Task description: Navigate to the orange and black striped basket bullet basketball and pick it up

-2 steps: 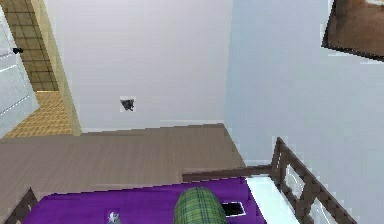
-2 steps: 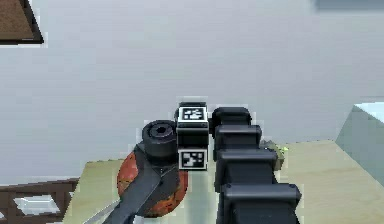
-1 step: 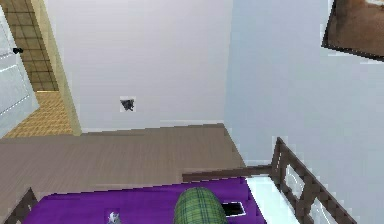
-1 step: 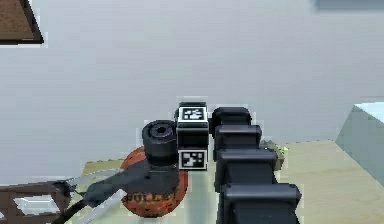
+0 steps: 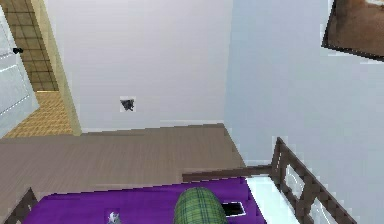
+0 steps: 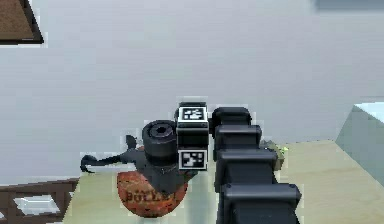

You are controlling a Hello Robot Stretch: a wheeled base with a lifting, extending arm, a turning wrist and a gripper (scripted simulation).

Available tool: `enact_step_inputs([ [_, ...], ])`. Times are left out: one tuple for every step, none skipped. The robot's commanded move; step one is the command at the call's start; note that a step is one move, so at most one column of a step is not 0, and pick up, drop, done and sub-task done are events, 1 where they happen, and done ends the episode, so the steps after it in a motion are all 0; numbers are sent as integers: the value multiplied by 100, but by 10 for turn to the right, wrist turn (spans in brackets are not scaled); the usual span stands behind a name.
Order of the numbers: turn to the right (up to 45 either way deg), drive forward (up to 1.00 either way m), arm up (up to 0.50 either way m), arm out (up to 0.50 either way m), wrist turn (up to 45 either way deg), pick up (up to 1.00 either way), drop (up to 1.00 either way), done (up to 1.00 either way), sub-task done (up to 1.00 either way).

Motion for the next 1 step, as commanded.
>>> enact_step_inputs([
  [0,0,0,0,180,0,0,0,0],
])
